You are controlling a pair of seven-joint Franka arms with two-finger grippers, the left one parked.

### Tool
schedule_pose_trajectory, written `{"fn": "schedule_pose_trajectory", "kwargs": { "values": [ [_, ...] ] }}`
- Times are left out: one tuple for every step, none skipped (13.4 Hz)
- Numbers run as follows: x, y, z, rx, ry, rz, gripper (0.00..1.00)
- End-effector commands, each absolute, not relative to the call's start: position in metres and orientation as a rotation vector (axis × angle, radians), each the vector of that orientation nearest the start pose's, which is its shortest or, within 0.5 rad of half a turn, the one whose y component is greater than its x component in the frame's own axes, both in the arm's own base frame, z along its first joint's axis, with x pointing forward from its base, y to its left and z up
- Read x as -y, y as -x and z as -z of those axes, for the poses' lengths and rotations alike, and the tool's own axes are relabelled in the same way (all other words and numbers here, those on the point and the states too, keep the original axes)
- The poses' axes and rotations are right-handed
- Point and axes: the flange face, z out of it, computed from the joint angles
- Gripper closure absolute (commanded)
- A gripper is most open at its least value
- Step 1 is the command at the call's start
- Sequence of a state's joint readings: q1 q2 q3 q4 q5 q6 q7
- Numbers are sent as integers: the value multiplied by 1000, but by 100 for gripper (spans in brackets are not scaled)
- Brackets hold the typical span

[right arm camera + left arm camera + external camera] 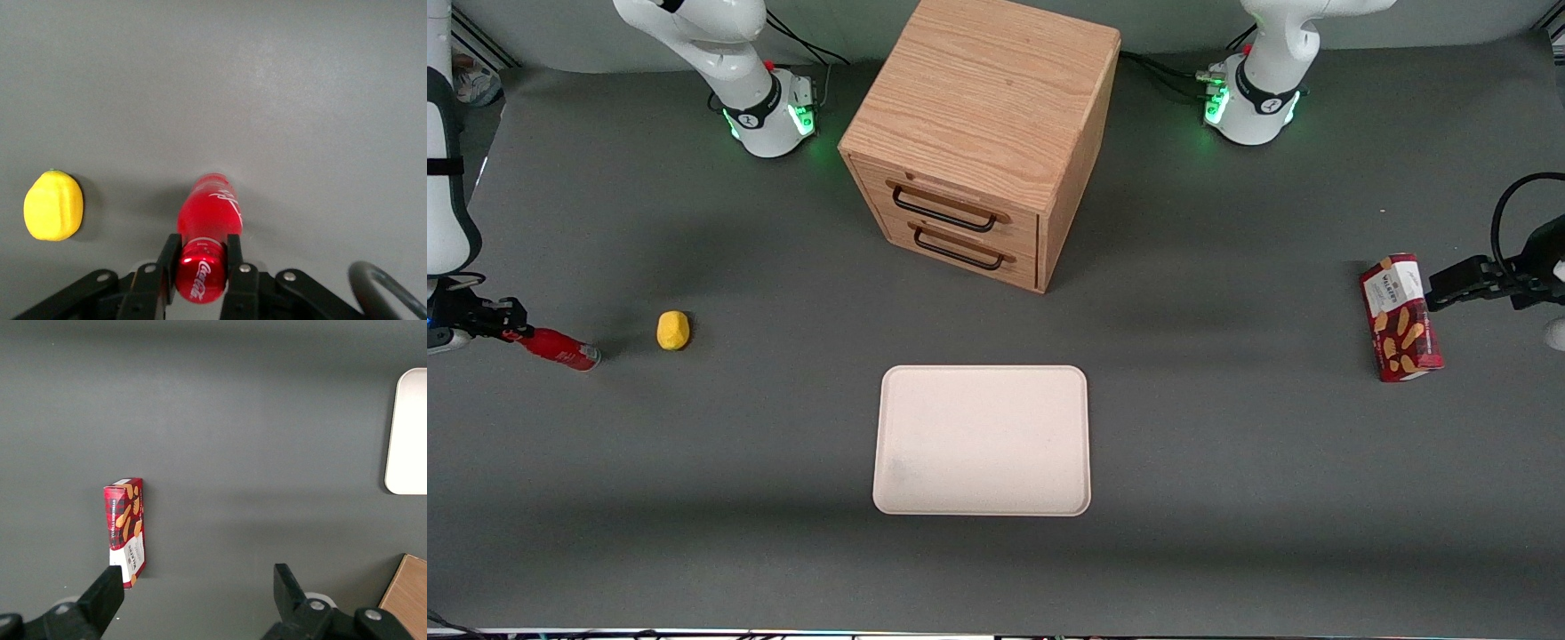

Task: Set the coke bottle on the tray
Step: 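Lift the bottle and carry it toward the white tray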

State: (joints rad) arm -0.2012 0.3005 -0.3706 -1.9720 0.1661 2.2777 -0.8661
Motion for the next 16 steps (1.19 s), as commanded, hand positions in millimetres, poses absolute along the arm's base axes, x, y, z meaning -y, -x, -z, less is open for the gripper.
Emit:
{"fn": "schedule_pose_trajectory", "kwargs": {
  "values": [
    [313, -535, -365, 372, 3095, 63, 100],
    [311, -537, -380, 376, 3074, 46, 100],
    [310, -537, -407, 413, 3083, 40, 100],
    [310, -534, -426, 435, 3095, 39, 100],
    [308, -530, -443, 441, 3093, 43, 100],
    [306, -527, -460, 448, 3085, 46, 100],
    [303, -524, -478, 471, 3093, 35, 100],
    [301, -520, -500, 488, 3109, 28, 100],
    [297, -516, -522, 511, 3117, 21, 100],
    [296, -511, -545, 521, 3125, 21, 100],
    [291, -508, -566, 537, 3128, 21, 100],
    [289, -506, -585, 547, 3138, 14, 100],
    [289, -503, -606, 560, 3158, 10, 100],
    [287, -498, -626, 566, 3170, 11, 100],
    [284, -495, -643, 569, 3175, 6, 100],
    [279, -492, -661, 573, 3179, 4, 100]
  ]
}}
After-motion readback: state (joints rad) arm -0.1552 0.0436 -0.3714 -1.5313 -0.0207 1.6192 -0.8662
